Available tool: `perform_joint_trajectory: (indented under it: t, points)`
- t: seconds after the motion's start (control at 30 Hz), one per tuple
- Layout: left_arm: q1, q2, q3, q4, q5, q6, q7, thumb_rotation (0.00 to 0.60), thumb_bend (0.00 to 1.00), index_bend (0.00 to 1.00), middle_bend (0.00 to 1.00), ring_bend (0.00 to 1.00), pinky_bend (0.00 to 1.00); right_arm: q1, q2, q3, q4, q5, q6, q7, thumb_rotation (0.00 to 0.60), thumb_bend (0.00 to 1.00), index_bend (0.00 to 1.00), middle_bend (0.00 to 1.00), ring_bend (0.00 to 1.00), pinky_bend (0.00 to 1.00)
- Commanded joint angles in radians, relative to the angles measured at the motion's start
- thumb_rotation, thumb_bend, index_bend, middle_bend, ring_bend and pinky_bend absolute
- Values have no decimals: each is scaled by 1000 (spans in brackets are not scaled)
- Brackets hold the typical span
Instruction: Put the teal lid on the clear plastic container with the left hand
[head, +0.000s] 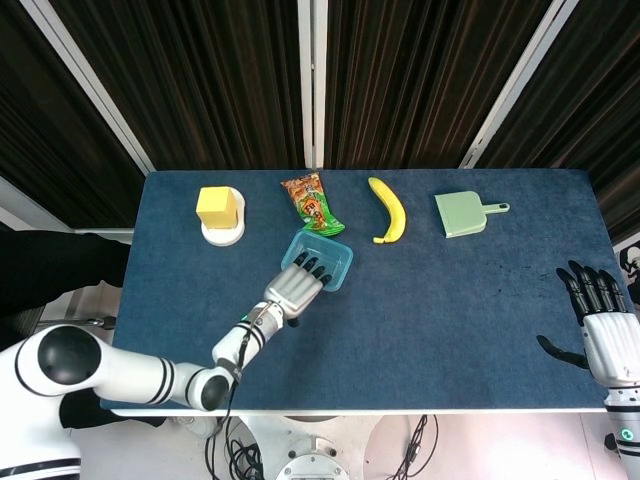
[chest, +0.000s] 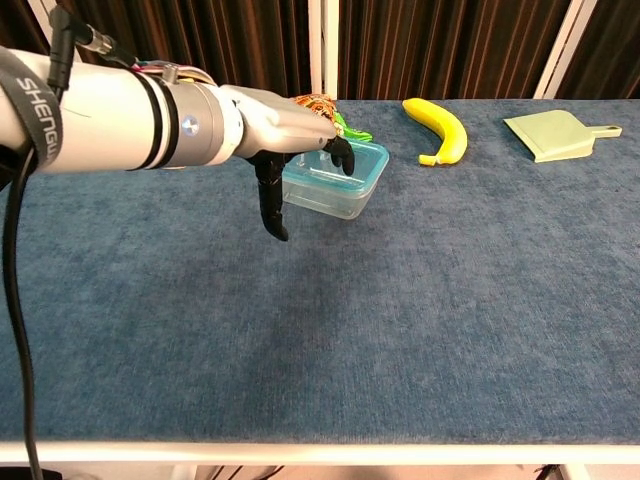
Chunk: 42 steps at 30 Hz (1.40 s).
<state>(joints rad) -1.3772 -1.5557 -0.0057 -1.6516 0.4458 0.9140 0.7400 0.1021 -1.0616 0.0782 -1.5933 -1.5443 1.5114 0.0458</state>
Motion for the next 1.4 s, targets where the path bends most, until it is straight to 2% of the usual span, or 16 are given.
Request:
perform_joint_trajectory:
  t: [0.03, 0.87, 1.0, 1.2, 1.4]
  points:
    - [-8, -15, -2, -2, -11, 7, 27, 600, 0, 171, 111, 0, 49, -1, 1, 0, 0, 1, 0, 0, 600, 78, 0, 0, 0, 0]
    - [16, -118, 9, 61, -25, 61, 154, 600, 0, 166, 105, 0, 46, -4, 0, -2, 3, 6, -4, 12, 600, 78, 0, 0, 0, 0]
    - [25, -111, -1, 59, -15, 61, 153, 600, 0, 166, 105, 0, 46, -3, 0, -1, 3, 6, -6, 13, 600, 78, 0, 0, 0, 0]
    - [54, -54, -54, 13, 10, 49, 81, 600, 0, 165, 105, 0, 46, -2, 1, 0, 1, 6, -6, 13, 600, 77, 0, 0, 0, 0]
    - [82, 5, -80, 13, -21, 33, 30, 600, 0, 165, 105, 0, 47, -4, 3, -1, 2, 3, -3, 18, 600, 78, 0, 0, 0, 0]
